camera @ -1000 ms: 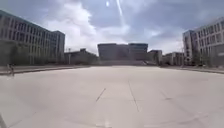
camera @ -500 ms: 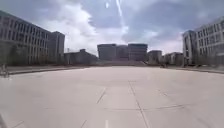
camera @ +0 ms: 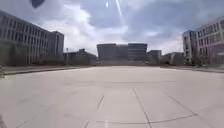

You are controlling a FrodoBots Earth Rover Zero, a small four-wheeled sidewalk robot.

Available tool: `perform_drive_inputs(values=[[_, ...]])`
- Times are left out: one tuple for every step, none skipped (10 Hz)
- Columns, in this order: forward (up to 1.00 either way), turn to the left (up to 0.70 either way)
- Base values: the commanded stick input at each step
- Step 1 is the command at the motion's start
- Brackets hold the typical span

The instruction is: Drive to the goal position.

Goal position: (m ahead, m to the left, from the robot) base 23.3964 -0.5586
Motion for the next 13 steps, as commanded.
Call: perform_drive_inputs(values=[[0.7, 0.13], [0.7, 0.13], [0.7, 0.04], [0.7, 0.0], [0.7, 0.0], [0.7, 0.0], [0.7, 0.0], [0.7, 0.0], [0.7, 0.0], [0.7, 0.0], [0.7, 0.07], [0.7, 0.13], [0.7, 0.13]])
